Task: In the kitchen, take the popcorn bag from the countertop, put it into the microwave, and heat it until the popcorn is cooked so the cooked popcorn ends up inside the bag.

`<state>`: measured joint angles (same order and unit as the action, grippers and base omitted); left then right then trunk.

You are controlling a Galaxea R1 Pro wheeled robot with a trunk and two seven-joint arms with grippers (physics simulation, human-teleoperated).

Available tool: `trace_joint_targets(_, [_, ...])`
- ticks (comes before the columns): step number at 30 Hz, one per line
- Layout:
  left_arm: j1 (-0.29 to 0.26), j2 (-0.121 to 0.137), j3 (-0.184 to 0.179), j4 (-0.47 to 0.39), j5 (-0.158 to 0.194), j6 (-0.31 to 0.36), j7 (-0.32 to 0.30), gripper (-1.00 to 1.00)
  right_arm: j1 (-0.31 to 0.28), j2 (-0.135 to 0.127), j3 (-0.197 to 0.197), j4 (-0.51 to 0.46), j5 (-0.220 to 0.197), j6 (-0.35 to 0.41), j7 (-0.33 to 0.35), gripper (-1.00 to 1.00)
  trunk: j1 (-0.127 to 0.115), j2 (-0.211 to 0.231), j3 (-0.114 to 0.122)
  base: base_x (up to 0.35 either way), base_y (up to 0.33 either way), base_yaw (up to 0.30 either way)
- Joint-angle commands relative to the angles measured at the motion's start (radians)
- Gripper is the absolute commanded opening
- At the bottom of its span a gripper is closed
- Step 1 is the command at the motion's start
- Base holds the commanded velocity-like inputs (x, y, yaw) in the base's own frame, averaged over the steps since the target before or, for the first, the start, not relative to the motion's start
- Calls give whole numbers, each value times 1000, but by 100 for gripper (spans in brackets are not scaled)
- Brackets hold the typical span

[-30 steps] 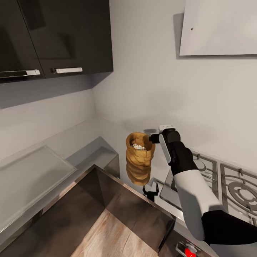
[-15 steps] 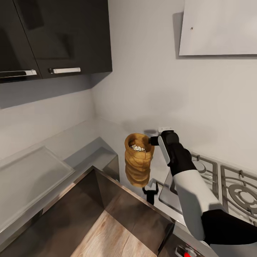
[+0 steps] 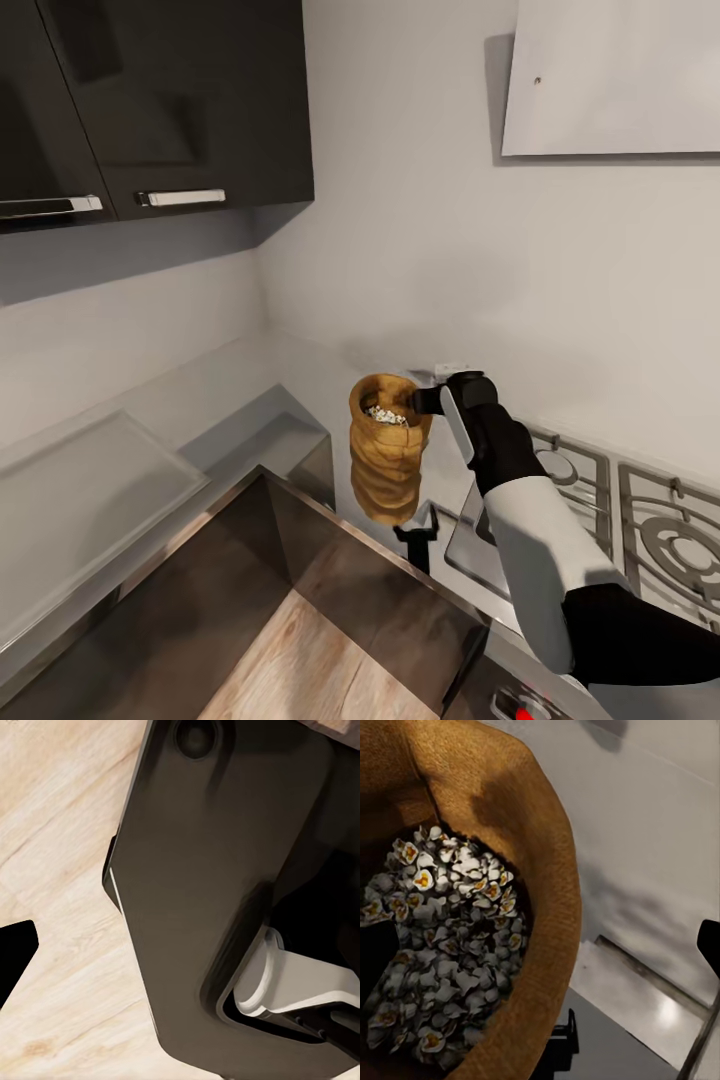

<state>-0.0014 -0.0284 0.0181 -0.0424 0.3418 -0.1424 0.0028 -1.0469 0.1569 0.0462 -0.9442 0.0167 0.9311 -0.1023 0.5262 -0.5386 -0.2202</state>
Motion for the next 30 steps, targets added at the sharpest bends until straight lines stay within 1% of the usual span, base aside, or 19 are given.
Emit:
trace_joint_targets(1, [0, 1, 1, -1, 3, -2, 0, 100, -1, 0, 1, -1, 1, 5, -2, 100, 0, -1, -2, 185, 0, 0])
trace_joint_targets(4, [0, 1, 0, -1, 3, -2, -1, 100, -1, -1, 1, -1, 3, 5, -1, 100, 0, -1, -2, 231, 0, 0])
trace_joint_targets(8, [0, 1, 0, -1, 3, -3, -1, 100, -1, -5, 1, 0, 3, 5, 0, 100, 0, -1, -2, 44, 0, 0])
trace_joint_targets(12, [0, 1, 0, -1, 3, -3, -1, 100, -1, -19, 2, 21, 1, 5, 2, 100, 0, -1, -2, 5, 0, 0])
trace_joint_targets(15, [0, 1, 0, -1, 3, -3, -1, 100, -1, -25, 2, 46, 5, -1, 21, 100, 0, -1, -2, 0, 0, 0])
trace_joint_targets(20, [0, 1, 0, -1, 3, -3, -1, 100, -1, -26, 2, 71, 3, -6, 33, 100, 0, -1, -2, 0, 0, 0])
trace_joint_targets(24, [0, 1, 0, -1, 3, -2, -1, 100, -1, -30, 1, 87, 5, -17, 80, 100, 0, -1, -2, 0, 0, 0])
trace_joint_targets(30, [0, 1, 0, -1, 3, -3, -1, 100, -1, -31, 1, 93, 4, -20, 90, 100, 0, -1, -2, 0, 0, 0])
